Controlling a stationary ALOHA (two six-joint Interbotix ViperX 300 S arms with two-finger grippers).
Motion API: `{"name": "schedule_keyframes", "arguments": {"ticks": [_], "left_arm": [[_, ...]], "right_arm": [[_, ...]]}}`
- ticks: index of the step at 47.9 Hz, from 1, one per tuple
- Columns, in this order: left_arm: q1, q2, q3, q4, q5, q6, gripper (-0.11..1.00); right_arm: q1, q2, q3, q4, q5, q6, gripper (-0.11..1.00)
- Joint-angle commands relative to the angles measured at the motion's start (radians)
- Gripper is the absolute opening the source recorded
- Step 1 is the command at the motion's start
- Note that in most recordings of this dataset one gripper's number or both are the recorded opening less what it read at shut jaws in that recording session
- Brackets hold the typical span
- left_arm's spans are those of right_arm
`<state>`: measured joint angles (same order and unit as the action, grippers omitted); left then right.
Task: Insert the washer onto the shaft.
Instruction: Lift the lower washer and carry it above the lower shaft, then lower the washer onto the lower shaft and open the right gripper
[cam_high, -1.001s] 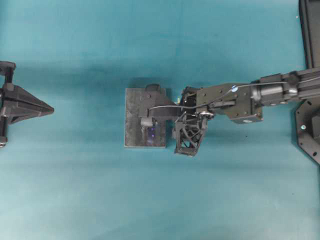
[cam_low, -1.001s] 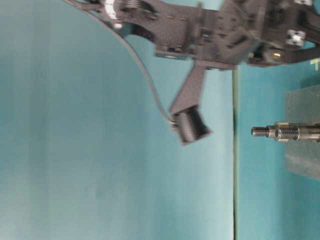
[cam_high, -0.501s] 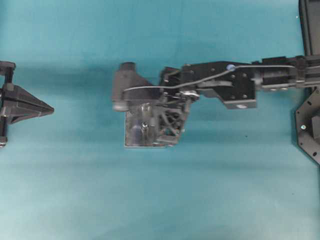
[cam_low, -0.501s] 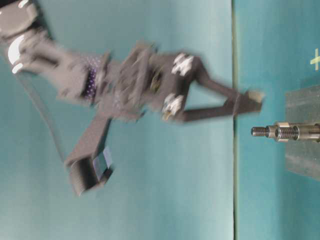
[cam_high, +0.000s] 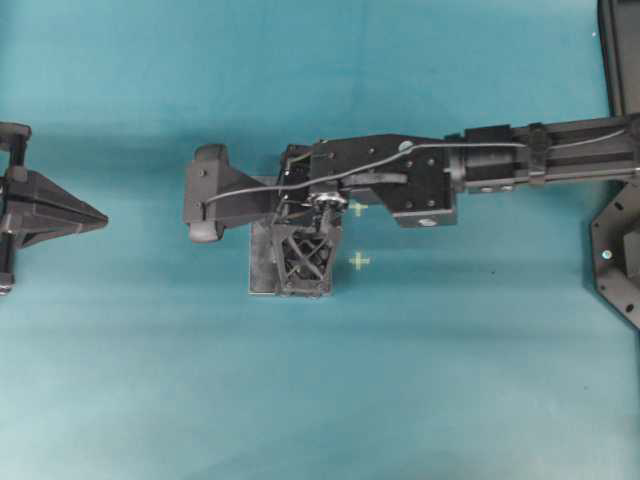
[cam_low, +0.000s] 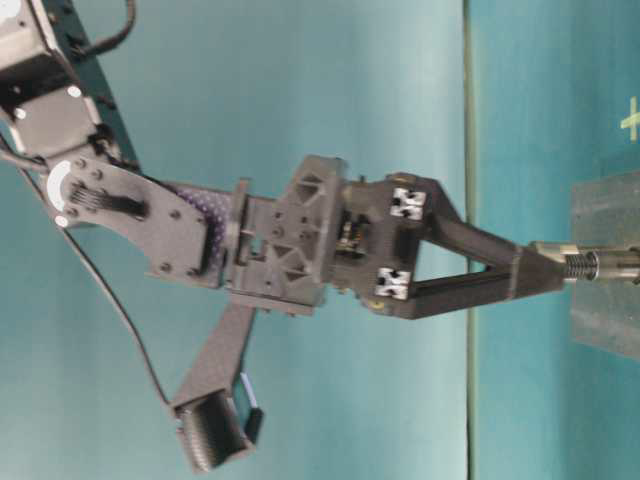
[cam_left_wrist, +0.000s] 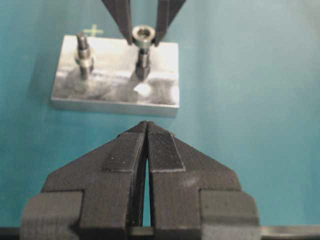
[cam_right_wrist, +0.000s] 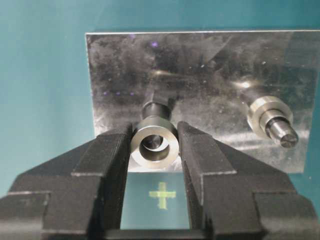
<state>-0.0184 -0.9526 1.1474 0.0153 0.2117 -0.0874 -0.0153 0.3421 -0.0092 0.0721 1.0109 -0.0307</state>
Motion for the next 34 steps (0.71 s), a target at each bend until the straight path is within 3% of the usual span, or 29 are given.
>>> {"name": "schedule_keyframes", "arguments": {"ticks": [1, 34], "left_arm": [[0.002, 0.003, -0.021, 0.005, -0.005, -0.002, 0.0], [0.002, 0.003, -0.021, 0.005, -0.005, -0.002, 0.0]], "right_arm": [[0.003, -0.021, -0.021, 0.0, 0.0, -0.011, 0.34], [0.002, 0.006, -0.031, 0.014, 0.02, -0.009, 0.35]]}}
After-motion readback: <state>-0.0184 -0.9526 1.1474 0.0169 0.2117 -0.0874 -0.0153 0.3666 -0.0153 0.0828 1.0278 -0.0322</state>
